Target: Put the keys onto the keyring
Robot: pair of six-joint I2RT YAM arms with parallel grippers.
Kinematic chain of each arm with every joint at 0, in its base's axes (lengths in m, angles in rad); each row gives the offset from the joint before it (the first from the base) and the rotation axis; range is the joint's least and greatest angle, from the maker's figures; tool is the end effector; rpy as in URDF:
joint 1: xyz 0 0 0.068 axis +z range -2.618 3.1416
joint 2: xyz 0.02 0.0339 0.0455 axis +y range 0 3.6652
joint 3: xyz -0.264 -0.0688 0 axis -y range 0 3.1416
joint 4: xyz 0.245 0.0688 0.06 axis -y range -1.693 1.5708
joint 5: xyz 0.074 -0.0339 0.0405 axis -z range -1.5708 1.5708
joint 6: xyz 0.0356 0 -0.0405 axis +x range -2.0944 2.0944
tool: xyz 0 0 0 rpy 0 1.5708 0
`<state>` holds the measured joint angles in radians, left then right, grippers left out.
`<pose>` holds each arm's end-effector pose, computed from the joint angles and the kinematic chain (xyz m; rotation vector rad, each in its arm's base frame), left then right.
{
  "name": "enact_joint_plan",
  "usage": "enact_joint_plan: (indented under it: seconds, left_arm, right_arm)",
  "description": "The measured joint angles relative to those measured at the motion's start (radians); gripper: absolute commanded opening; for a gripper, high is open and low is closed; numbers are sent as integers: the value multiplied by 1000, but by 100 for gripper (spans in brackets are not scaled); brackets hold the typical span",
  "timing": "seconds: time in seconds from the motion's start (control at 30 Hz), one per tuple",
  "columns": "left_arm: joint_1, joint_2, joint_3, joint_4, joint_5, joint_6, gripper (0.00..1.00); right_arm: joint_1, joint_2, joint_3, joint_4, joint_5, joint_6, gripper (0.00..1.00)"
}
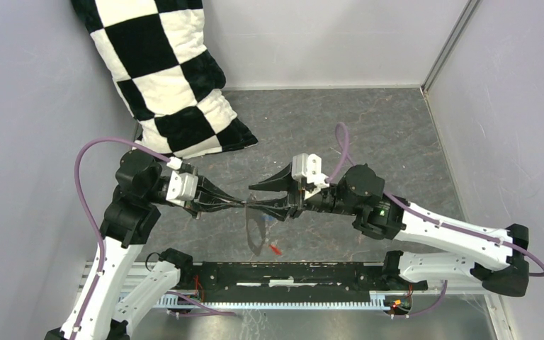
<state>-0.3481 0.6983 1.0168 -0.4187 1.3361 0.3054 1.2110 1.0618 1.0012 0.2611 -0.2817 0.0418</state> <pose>0.0949 -0.0713 0.4087 1.3936 1.0037 -1.1298 0.0772 0.2333 0.4106 -1.0248 1.0860 1.2244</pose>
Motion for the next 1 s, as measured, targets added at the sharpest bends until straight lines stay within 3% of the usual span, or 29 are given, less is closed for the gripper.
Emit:
enact_joint_plan:
  seconds: [0.1,0.5,0.77,1.0]
  left_arm:
    - [0,0,0,-17,-9,14,2]
    - [0,4,0,-37,-26,24,2]
    - [0,4,0,-38,-26,24,2]
    - [0,4,0,-41,-26,24,2]
  right_arm:
    - [0,0,77,-108,19,-50,37]
    - [0,52,196,-388,14,-137,36]
    - [0,53,192,-375,-3,-134,28]
    - [0,52,169,-328,-17,-118,36]
